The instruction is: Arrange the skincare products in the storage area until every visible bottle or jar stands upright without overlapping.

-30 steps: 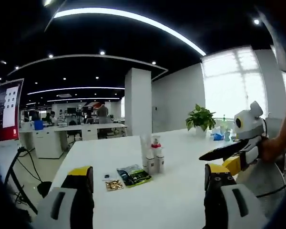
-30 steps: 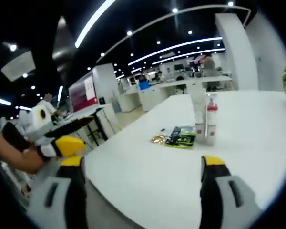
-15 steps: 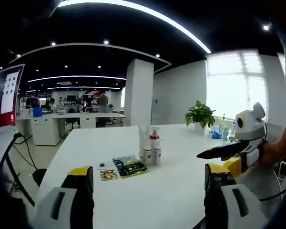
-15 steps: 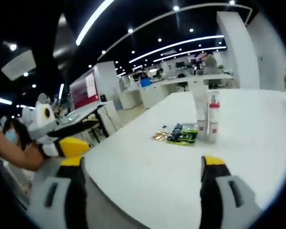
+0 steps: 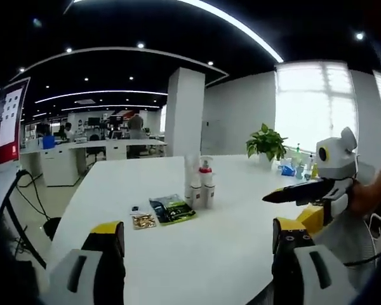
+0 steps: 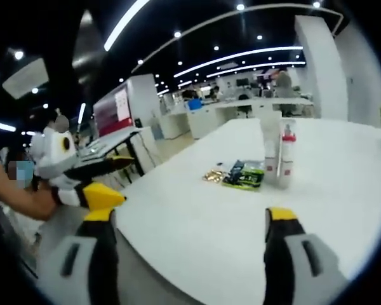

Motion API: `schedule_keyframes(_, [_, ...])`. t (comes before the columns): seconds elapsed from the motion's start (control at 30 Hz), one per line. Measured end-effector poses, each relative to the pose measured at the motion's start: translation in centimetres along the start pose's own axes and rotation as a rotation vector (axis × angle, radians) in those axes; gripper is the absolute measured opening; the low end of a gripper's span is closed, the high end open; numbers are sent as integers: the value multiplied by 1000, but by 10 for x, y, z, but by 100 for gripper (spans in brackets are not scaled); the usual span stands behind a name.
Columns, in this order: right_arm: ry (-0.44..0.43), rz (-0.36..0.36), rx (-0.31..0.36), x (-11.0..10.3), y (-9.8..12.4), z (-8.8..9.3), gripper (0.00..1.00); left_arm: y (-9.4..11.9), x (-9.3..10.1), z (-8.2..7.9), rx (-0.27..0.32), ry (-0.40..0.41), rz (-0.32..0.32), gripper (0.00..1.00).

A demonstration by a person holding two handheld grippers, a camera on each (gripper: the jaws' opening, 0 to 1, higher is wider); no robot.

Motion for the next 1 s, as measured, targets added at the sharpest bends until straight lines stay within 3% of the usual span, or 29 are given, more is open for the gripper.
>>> schedule_keyframes(0.1, [-3,16,17,2,1,-2,94,1,-2,0,5,3,-11,100])
schedule_keyframes(0.17, [-9,18,17,3,1,-2,94,0,-5,2,-28,11,-31,100])
schedule_keyframes(0.27, [-3,28,12,4,0,-1,92,0,-4,-2,8,-60,-32,100])
schedule_keyframes(0.37, [5,45,21,6,2,-3,91,-1,-8,2,-37,-21,-60,100])
schedule_keyframes(0.53, [1,82,41,10,6,-5,89,2,-15,0,-31,17,-98,100])
schedule_keyframes(0.63, [6,118,54,14,9,-7,87,2,-13,-1,-16,-15,-99,99])
schedule_keyframes(0.8, [1,130,72,16,11,-9,86,5,-17,-2,-8,9,-124,97])
schedule_keyframes(1.0, [-8,142,78,18,12,-10,85,6,-18,-2,-7,-22,-133,90])
Point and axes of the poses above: the point that each gripper's makers call its tool centre point, and the gripper's own axes: y roughly backward along the fingers, x roughly to its right, z roughly out of its underside, the point moved 10 cm from there along y, roughly backward along the fingers, and after that the axes turned 7 degrees about -x, right-handed, at the moved point
